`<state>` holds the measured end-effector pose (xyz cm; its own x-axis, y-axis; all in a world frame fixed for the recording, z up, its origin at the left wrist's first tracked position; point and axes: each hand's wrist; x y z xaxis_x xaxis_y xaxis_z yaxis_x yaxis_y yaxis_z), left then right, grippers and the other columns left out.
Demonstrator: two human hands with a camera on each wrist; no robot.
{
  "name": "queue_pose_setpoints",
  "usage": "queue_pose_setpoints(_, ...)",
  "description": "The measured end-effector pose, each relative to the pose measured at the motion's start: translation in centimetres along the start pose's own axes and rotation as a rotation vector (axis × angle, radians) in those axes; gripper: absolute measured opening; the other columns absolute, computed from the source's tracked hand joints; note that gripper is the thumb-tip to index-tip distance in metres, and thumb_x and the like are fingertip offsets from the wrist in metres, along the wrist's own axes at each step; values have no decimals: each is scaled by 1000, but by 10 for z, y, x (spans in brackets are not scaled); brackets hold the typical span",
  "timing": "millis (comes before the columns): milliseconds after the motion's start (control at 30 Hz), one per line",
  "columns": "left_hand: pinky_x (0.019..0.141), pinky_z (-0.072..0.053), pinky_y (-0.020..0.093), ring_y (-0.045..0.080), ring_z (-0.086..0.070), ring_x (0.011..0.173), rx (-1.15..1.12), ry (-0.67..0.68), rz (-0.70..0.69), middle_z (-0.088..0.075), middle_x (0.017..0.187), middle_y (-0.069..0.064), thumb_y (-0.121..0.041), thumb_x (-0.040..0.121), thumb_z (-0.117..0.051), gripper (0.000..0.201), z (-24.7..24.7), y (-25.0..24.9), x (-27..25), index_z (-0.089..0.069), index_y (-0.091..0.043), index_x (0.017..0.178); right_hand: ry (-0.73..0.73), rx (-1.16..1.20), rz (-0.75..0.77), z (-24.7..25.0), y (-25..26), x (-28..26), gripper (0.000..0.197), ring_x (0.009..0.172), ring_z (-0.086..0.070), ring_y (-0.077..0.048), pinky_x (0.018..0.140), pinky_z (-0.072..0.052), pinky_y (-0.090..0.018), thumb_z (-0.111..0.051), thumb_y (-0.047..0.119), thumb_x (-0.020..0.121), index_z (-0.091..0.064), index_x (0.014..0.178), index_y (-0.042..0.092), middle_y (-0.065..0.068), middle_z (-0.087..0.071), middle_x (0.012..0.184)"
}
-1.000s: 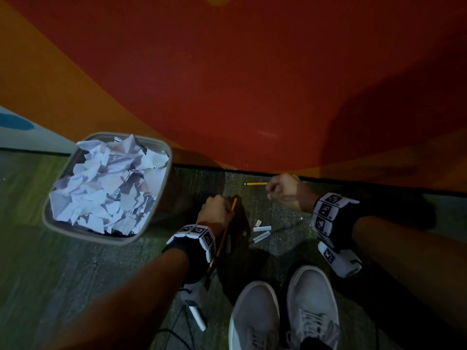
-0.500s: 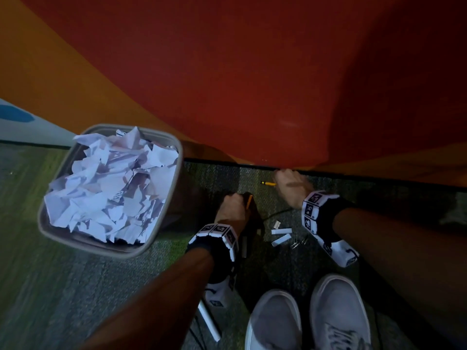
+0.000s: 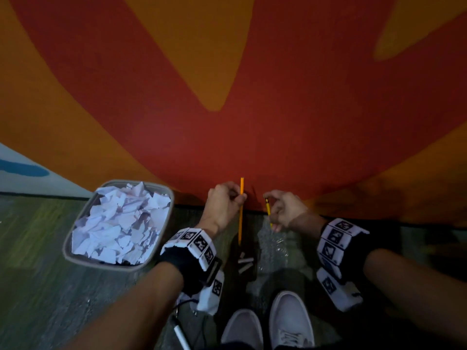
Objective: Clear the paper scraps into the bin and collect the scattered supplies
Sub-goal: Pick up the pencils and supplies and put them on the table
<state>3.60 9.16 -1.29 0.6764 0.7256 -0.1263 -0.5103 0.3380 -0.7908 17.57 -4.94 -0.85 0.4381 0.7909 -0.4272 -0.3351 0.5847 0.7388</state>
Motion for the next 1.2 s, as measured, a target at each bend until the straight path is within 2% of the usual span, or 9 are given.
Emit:
queue_pose_setpoints(100, 64, -42, 21, 9, -61, 71, -54, -28, -100, -65, 70, -10, -29, 87, -74, 12, 22, -64, -20, -66, -23, 80, -37, 15, 84, 47, 27, -55, 34, 60, -71, -27, 56, -60, -37, -67, 3, 90, -53, 117, 16, -16, -72, 69)
queue_pose_setpoints(200, 70, -54, 33, 14, -67, 73, -115, -25, -217, -70, 72, -5, -31, 86, -75, 12, 38, -129, -43, -68, -22, 83, -140, 21, 132, 92, 51, -110, 11, 63, -71, -30, 65, -62, -45, -63, 10, 95, -58, 105, 11, -11, -72, 68)
queue_pose_setpoints(367, 66, -55, 30, 7, -69, 73, -140, 25, -433, -71, 76, -4, -31, 89, -73, 14, 51, -245, -85, -68, -20, 84, -318, -62, 191, 165, 85, -201, 8, 70, -72, -27, 64, -61, -34, -66, 15, 94, -66, 95, 7, -15, -72, 76)
queue_pose_setpoints(500, 61, -53, 23, 5, -69, 70, -184, 41, -600, -72, 77, -2, -28, 91, -72, 14, 47, -336, -112, -68, -15, 89, -513, -235, 207, 224, 96, -278, 9, 65, -65, -14, 61, -56, -31, -72, 21, 91, -73, 84, 15, -1, -70, 75)
queue_pose_setpoints(633, 61, -58, 32, 13, -72, 70, -291, 51, -728, -73, 76, 3, -25, 92, -72, 15, 28, -407, -135, -66, -11, 92, -700, -302, 139, 275, 85, -341, 14, 52, -59, -14, 52, -51, -35, -73, 19, 89, -74, 81, 8, -7, -69, 69)
queue_pose_setpoints(733, 65, -61, 41, 18, -73, 69, -373, 88, -798, -73, 75, 4, -18, 92, -71, 11, -3, -456, -149, -65, -8, 92, -859, -342, 79, 321, 62, -389, 10, 44, -58, -4, 47, -51, -24, -73, 13, 87, -74, 80, 7, -4, -67, 62)
queue_pose_setpoints(933, 68, -59, 38, 10, -68, 64, -337, 114, -861, -72, 72, -1, -19, 92, -70, 10, -71, -504, -161, -66, -13, 85, -1096, -292, -75, 369, 2, -422, 6, 62, -67, -25, 65, -60, -44, -72, 7, 85, -75, 80, 4, -10, -67, 64)
queue_pose_setpoints(1100, 67, -59, 43, 20, -67, 76, -176, 162, -873, -69, 74, -6, -27, 88, -67, 6, -113, -508, -150, -64, -29, 83, -1061, -367, -137, 367, -26, -405, 6, 73, -66, -25, 65, -54, -36, -69, 6, 86, -75, 83, 5, -9, -68, 74)
queue_pose_setpoints(1200, 71, -58, 36, 14, -65, 77, 16, 247, -909, -69, 81, -3, -21, 88, -70, 4, -123, -509, -152, -71, -21, 92, -976, -393, -183, 366, -31, -398, 9, 76, -67, -24, 67, -53, -34, -75, 12, 83, -75, 90, 7, -12, -72, 83)
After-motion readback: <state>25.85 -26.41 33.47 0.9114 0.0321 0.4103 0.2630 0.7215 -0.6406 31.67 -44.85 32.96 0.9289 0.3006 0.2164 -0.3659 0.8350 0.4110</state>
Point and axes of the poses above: each hand's wrist, its own x-axis towards the middle knuckle, its own z-axis out of the back of the hand, y = z × x
